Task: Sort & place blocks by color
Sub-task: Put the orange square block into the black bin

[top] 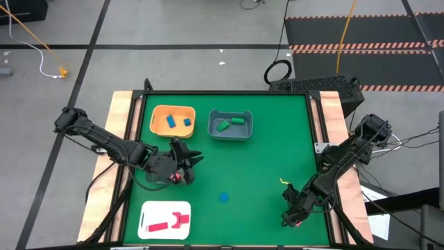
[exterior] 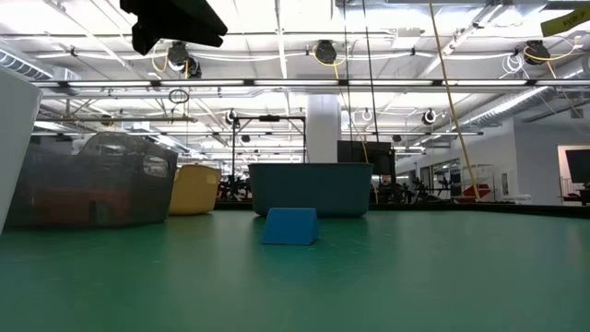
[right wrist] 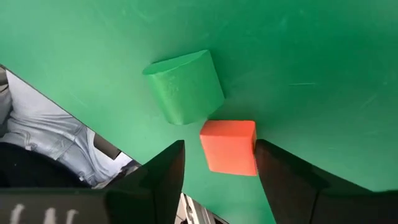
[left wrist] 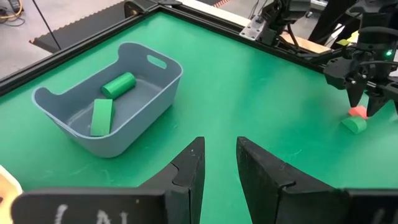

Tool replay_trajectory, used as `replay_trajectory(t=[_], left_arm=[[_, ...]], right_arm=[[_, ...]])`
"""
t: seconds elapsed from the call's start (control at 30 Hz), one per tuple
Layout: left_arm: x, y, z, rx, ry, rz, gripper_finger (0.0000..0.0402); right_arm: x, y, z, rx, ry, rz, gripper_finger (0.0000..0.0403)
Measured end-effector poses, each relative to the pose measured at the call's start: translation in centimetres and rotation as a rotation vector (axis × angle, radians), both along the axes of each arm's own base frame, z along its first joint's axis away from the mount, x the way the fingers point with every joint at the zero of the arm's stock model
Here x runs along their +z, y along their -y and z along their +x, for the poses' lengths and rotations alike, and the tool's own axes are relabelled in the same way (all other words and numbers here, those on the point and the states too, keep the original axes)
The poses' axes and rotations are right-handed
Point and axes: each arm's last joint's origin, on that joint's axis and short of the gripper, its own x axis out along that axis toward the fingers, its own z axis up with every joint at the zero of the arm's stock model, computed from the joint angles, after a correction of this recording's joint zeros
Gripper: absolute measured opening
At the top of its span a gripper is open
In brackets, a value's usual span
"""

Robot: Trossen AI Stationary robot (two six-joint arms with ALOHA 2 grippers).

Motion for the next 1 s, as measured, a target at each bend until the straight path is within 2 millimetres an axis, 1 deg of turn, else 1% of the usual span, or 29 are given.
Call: replay_trajectory(t=[0.13, 0.33, 0.5, 0.63, 0.87, 1.0], left_arm=[[-0.1, 0.0, 0.0, -0.001, -0.008, 0.005, 0.0093], [-0.2, -0.1, -0.1, -0.002, -0.024, 0.013, 0.0093], [-0.2, -0.1, -0.1, -0.002, -0.024, 0.013, 0.0093], [-0.2, -0.1, -0.1, -0.002, -0.024, 0.013, 0.0093], [-0.2, -0.1, -0.1, -0.001, -0.024, 0.013, 0.0093], [-0.2, -0.1, -0.1, 0.005, -0.021, 0.015, 0.0093]], right_arm=[[-0.2, -0.3, -0.3, -0.008, -0.021, -0.005, 0.0194], [-1.1, -0.9, -0.6, -0.007, -0.061, -0.032, 0.0211], [-1.7, -1.1, -0.6, 0.0, -0.08, -0.053, 0.0213], [-2.0, -0.8, -0.8, -0.001, -0.111, -0.091, 0.0197], [-2.3, -0.1, -1.3, 0.006, -0.161, -0.161, 0.0145], [-2.3, 0.1, -1.2, 0.012, -0.152, -0.18, 0.0131]])
